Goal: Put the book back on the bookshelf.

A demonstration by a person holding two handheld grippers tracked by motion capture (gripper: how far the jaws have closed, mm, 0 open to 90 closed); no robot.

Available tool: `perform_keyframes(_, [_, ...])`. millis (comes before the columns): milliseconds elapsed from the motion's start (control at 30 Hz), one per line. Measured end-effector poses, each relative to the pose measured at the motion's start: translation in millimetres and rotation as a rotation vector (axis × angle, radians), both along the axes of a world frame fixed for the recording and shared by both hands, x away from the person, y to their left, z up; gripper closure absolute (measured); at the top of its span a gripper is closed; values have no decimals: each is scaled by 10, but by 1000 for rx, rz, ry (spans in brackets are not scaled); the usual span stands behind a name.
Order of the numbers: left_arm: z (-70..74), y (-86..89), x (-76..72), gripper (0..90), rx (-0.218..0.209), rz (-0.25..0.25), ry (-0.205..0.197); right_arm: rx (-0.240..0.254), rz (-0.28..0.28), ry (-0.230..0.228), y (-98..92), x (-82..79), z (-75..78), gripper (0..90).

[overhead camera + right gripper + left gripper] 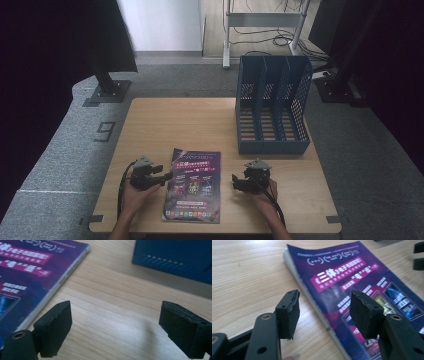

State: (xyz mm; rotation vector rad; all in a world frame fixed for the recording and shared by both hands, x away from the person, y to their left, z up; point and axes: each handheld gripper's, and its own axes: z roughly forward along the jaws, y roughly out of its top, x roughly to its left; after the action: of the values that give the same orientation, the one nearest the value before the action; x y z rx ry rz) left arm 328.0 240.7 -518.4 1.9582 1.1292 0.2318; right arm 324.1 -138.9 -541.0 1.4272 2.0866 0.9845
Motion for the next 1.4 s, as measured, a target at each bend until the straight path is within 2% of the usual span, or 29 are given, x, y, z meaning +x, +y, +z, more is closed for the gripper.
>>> perform_keyframes(67, [4,-31,-2,374,-12,-5,3,11,7,-11,54,-1,25,121])
perform_keyframes(100, [0,-68,-4,372,4,-7,1,13,5,-16,70,-1,35,121])
perform_keyframes(200, [-17,-110,3,369,10,-15,9,39,17,-21,119,5,64,124])
perform_keyframes(267, [-36,-127,15,368,19,-17,17,38,28,-24,168,17,77,125])
perform_keyframes(367, [-52,-130,23,368,41,-13,32,40,53,-31,247,25,101,125])
perform_keyframes(600, [-42,-122,30,374,39,-11,45,68,101,-39,362,15,119,125])
perform_keyframes(933, [-74,-143,39,369,54,-20,53,69,157,-18,667,100,68,125])
perform_keyframes(1133, [-129,-207,48,367,57,-22,71,54,182,-1,713,66,-4,124])
perform_keyframes(1233, [-159,-262,44,352,90,-22,72,46,185,9,716,33,-59,124])
perform_keyframes(1400, [-175,-262,53,346,89,-16,79,46,185,18,721,22,-96,124])
